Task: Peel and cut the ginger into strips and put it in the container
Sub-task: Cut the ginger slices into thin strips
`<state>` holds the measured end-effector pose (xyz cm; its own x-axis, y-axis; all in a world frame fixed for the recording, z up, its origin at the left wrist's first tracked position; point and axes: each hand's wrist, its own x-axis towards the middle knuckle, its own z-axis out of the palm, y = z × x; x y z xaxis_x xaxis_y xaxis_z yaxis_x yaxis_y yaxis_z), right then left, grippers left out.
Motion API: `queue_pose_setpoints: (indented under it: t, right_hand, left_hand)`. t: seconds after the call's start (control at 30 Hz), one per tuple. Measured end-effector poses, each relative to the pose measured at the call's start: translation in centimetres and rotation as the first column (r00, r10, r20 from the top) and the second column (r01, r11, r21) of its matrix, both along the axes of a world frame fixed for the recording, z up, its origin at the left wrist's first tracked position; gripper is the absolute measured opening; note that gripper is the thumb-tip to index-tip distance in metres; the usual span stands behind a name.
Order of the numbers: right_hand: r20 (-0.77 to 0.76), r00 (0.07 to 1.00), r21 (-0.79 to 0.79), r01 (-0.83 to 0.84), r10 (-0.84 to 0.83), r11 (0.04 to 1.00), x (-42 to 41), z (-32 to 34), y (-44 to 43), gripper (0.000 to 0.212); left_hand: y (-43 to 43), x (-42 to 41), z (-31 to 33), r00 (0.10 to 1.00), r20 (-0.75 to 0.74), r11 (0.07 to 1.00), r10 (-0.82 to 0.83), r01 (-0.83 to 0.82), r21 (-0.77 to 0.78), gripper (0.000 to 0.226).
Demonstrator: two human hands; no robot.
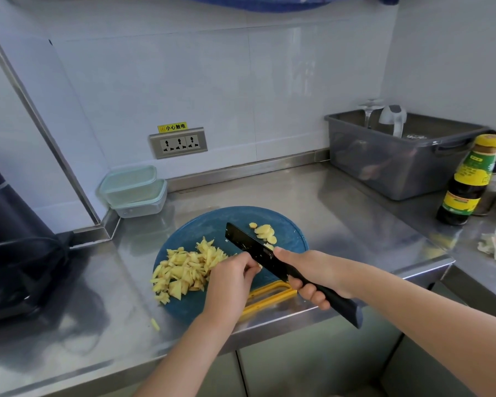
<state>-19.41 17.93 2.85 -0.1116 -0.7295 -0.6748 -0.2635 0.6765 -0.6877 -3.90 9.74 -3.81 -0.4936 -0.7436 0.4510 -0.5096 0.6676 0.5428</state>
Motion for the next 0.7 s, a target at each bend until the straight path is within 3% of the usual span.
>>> queue_pose_setpoints:
  t: [0.37, 0.5, 0.63, 0.7]
  right_hand:
    - [-0.017, 1.000, 0.071, 0.006, -0.005, 0.997, 0.1, -0.2, -0.5, 0.064]
    - [0.076, 0.995, 0.150, 0.058, -0.070, 0.987, 0.8, -1.1, -0.8, 0.065]
    - [-0.126, 0.990, 0.158, 0.077, -0.057, 0.984, 2.4, -0.4, -2.0, 0.066]
    - [-0.087, 0.993, 0.111, 0.091, -0.082, 0.990, 2.2, -0.2, -2.1, 0.064]
  left_hand:
    - [-0.1, -0.1, -0.2, 1.000, 0.004, 0.999, -0.017, 0.017, -0.031, 0.004]
    - [-0.3, -0.1, -0.2, 1.000, 0.008, 0.999, -0.027, 0.027, -0.045, 0.007]
    - [-0.4, 0.0, -0.4, 1.000, 0.003, 0.999, -0.015, 0.015, -0.038, 0.006]
    - [-0.3, 0.1, -0.4, 1.000, -0.006, 0.999, -0.015, 0.015, -0.035, 0.006]
